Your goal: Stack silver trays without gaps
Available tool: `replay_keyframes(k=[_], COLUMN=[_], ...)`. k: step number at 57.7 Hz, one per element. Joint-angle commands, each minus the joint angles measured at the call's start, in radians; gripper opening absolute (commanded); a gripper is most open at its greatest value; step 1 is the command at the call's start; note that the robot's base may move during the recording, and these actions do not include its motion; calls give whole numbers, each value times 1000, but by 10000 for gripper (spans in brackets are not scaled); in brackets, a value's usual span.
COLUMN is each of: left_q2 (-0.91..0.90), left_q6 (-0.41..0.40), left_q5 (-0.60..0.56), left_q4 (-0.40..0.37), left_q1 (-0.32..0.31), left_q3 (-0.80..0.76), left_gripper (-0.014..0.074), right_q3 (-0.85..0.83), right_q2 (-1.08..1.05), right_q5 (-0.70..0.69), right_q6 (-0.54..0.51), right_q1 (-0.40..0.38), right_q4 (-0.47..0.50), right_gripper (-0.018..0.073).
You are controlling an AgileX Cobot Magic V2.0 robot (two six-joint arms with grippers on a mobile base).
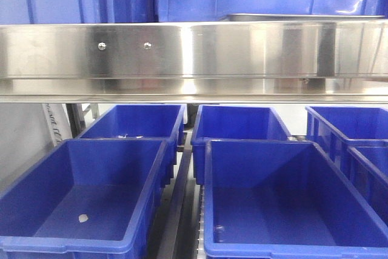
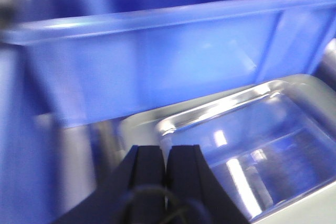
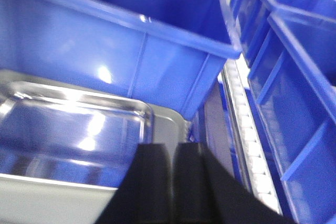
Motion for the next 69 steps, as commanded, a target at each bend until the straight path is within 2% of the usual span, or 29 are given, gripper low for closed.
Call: replay_keyframes(k=[1,12,26,41,50,57,64,69], left_q2=[-57,-138,-213,-274,-333,-425,-552,-674], left_q6=[13,40,71,139,141,141,141,141], left_q5=[1,1,34,56,30,-46,-138,-236], left_q4=[38,126,123,123,71,19,40,67], left_q1=[-6,-8,-9,-9,-9,-9,-9,-9], left_q3=[-13,-9,-9,-7,30,124,294,489], left_gripper=[2,2,2,1,-7,-7,-7,-7], right_q3=[32,140,278,329,329,329,329,329], right_q2=[-92,-300,-537,-665,-676,-676,-676,-676], right_q5=[-13,-68,-80,-72,-70,-59,-59,-59], right_q6=[-7,-7,-7,-7,-7,-7,-7,-7], right_q1=[0,0,0,0,0,0,0,0], right_q4=[21,32,38,40,49,60,60,63], right_gripper=[-69,-70,-70,-70,-70,-70,-70,-70])
